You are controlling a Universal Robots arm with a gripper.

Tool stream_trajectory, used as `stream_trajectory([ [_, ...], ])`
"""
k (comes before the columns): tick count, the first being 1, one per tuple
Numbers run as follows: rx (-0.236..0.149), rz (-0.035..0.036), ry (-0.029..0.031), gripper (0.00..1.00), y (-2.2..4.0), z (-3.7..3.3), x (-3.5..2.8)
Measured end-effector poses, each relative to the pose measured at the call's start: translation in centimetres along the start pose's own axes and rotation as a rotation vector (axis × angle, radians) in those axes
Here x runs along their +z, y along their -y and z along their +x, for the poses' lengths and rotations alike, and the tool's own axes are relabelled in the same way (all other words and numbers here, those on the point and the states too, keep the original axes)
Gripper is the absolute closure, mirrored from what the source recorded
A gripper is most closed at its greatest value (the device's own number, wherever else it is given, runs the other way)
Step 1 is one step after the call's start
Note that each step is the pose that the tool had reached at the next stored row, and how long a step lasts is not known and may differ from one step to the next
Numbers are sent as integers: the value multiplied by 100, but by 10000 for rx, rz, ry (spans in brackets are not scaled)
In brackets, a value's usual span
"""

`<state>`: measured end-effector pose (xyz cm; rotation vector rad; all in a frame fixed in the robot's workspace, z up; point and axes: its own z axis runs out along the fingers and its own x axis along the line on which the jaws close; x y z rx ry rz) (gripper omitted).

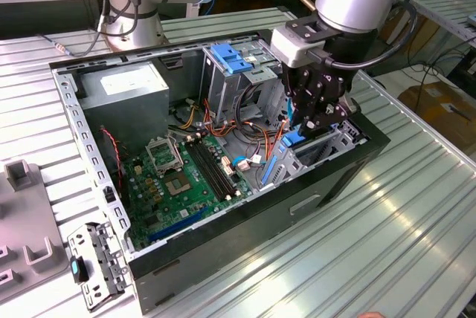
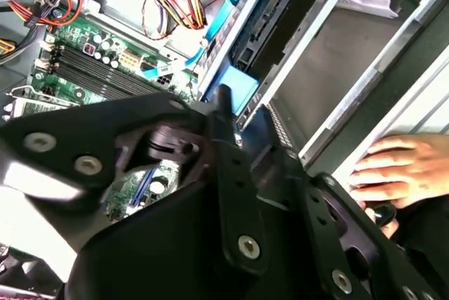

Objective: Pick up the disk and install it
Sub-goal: 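Insert the disk into the insertion slot, then insert the first disk wire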

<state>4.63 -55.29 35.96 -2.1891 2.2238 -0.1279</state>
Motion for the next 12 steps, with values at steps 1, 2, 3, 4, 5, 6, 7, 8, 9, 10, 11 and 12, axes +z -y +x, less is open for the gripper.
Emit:
stream_trajectory([
  [1, -1, -18, 4, 76, 14, 0, 0],
  [2, -1, -44, 14, 76, 29, 0, 2],
  [3, 0, -64, 24, 82, 38, 1, 3],
  [4, 1, -89, 39, 88, 47, 2, 4],
  [5, 4, -112, 51, 89, 53, 2, 4],
  [6, 7, -139, 66, 89, 61, 1, 5],
  [7, 8, -140, 69, 89, 61, 2, 6],
  [8, 9, -141, 69, 89, 61, 2, 5],
  [9, 9, -141, 69, 89, 61, 2, 5],
  [10, 8, -141, 72, 89, 61, 2, 5],
  [11, 9, -141, 78, 89, 61, 2, 6],
  [12, 9, -141, 78, 89, 61, 2, 6],
])
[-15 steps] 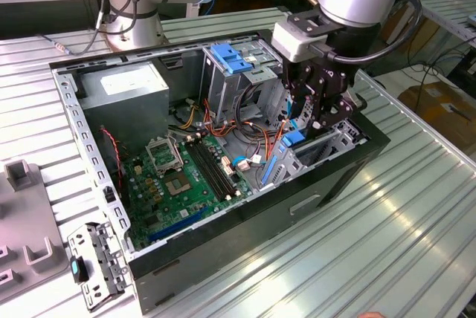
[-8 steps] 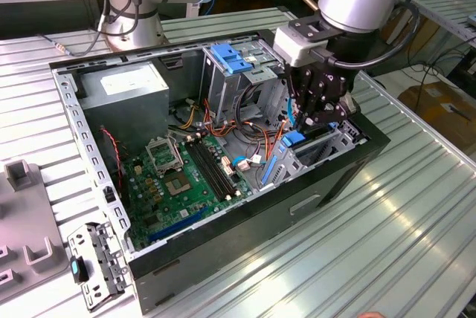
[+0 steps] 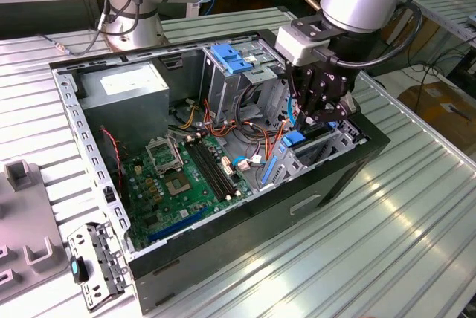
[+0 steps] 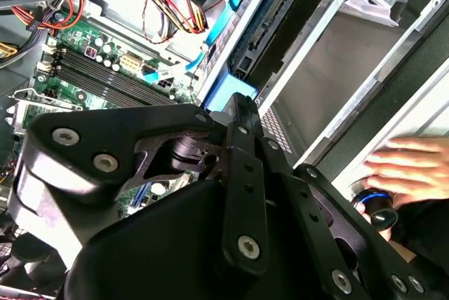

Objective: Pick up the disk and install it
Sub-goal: 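Insert the first disk wire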

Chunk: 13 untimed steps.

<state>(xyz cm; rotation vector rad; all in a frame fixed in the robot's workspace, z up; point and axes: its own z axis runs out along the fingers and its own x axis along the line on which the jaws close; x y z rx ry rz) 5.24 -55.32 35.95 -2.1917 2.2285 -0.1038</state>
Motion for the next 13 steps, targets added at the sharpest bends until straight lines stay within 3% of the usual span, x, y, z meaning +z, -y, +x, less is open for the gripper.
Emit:
stream_trajectory([
  [9, 0, 0, 0, 89, 45, -1, 4],
  [13, -3, -18, -3, 89, 108, -2, 8],
])
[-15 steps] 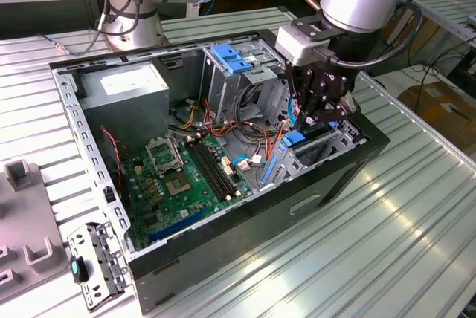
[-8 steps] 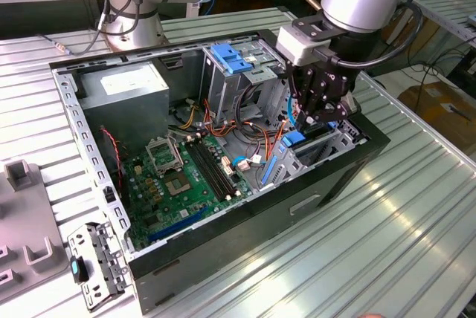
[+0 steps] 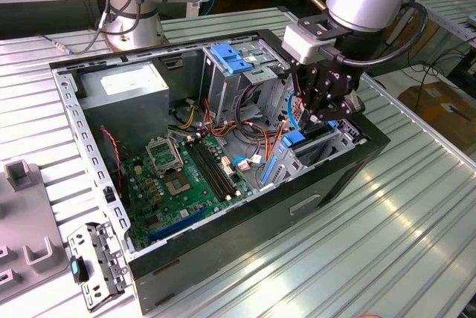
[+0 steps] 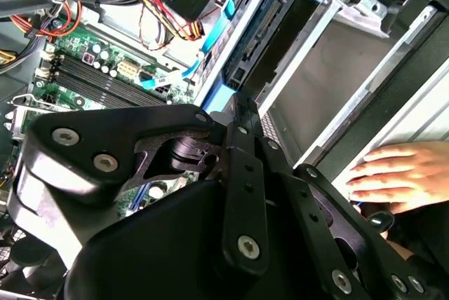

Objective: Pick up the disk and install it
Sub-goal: 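Insert the first disk wire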

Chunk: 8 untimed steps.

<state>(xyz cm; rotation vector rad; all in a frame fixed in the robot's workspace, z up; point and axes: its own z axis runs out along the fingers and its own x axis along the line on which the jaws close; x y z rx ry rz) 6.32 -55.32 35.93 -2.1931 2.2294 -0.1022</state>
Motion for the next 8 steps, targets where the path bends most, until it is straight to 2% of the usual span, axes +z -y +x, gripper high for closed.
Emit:
stream_trajectory([
  [8, -31, -111, -7, 89, 285, -6, 21],
])
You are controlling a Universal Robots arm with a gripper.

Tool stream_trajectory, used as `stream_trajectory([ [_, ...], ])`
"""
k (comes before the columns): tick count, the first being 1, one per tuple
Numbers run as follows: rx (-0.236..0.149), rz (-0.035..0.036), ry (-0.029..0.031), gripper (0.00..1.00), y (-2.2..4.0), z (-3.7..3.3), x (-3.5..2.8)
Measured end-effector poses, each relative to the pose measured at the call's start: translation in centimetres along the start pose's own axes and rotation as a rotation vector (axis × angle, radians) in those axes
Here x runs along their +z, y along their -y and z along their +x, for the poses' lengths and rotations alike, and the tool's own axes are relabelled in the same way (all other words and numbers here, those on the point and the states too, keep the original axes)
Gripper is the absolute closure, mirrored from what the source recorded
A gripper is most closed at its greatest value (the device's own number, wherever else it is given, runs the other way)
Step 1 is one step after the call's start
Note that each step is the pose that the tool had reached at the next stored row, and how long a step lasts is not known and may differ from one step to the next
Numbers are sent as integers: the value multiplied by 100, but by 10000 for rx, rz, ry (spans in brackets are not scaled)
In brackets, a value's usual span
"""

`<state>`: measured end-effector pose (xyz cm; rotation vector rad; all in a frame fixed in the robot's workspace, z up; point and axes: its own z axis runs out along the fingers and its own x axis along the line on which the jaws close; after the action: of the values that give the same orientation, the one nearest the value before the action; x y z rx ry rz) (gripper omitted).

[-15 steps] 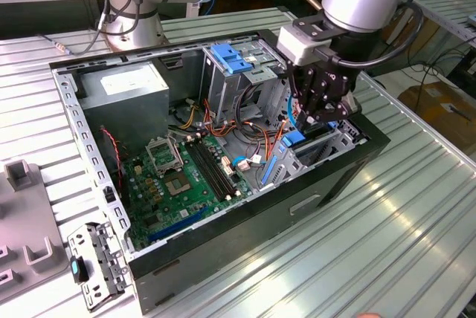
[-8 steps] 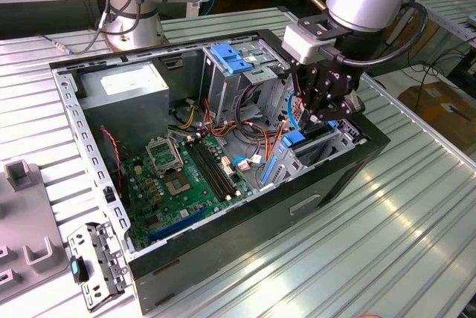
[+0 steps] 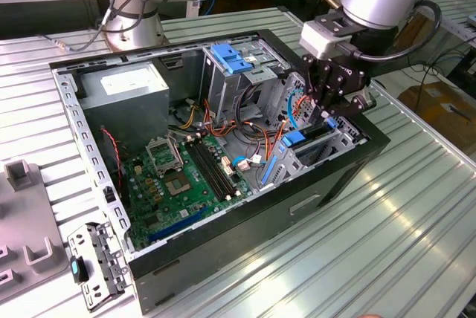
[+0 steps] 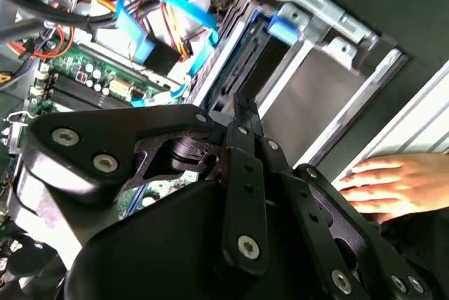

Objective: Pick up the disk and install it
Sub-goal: 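Insert the first disk wire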

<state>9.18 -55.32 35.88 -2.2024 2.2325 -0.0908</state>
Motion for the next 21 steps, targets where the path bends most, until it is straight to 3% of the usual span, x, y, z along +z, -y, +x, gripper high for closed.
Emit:
stream_trajectory([
  [2, -158, 3, 5, 89, 35, -1, 1],
  [4, -641, 21, 27, 89, 40, 0, 0],
  [7, -1075, 16, 47, 89, 44, 1, -45],
  [10, -1192, -7, 53, 89, 47, 1, -93],
  [15, -1216, -17, 53, 89, 83, -5, -98],
  [18, -1278, -28, 59, 89, 172, -10, -93],
  [21, -1356, -30, 61, 89, 219, -11, -91],
])
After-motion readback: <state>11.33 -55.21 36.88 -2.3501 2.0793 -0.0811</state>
